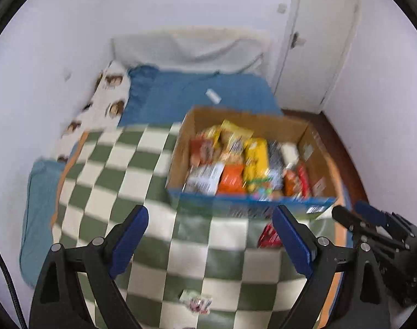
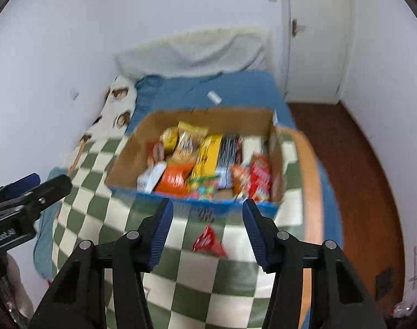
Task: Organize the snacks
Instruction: 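Grasp the small clear wrapped snack with the left gripper while the right grasps the red triangular packet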
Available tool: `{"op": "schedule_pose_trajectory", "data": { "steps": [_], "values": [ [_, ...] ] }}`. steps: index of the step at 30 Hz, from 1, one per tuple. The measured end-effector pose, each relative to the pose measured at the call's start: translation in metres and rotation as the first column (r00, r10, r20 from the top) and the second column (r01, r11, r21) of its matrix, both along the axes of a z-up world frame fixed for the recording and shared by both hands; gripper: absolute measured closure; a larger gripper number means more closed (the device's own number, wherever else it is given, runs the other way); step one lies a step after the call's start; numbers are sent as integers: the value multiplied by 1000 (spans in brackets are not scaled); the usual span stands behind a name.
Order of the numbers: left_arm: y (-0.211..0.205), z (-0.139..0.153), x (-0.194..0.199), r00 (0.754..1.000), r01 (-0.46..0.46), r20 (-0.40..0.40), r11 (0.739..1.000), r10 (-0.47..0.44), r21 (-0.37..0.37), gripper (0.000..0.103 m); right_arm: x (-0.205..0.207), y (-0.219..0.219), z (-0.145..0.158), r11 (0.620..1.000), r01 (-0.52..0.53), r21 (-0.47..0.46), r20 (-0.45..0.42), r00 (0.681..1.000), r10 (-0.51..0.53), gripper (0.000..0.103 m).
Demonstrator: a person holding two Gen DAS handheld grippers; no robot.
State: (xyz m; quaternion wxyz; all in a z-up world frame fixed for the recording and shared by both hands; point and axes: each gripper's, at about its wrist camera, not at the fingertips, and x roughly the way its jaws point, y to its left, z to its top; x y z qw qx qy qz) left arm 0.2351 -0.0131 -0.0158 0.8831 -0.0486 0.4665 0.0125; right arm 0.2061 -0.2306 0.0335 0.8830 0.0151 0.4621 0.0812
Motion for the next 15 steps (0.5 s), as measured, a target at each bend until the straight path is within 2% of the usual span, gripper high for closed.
{"op": "schedule_pose_trajectory", "data": {
  "steps": [4,7,11,12,14,15],
  "values": [
    [17,-56,-12,988,-71,-137,997,71,11,10,13,4,-57,1000,-23,0,-121,992,23,47],
    [34,-100,-23,957,-132,-260,991,126,-6,10,28,7,-105,999,-42,10,-210,977,43,47],
    [56,-158,-46,883,-245,-431,966,188,-81,10,46,17,-161,997,-79,-21,-297,952,69,47],
    [61,-174,-54,857,-278,-478,954,193,-113,10,50,20,-172,995,-91,-32,-314,946,76,47],
    [62,-195,-67,821,-315,-542,934,181,-165,10,56,27,-191,992,-119,-48,-343,934,96,47],
    [60,-205,-73,803,-331,-572,924,168,-193,10,57,31,-198,989,-137,-55,-356,928,109,51]
  ]
}}
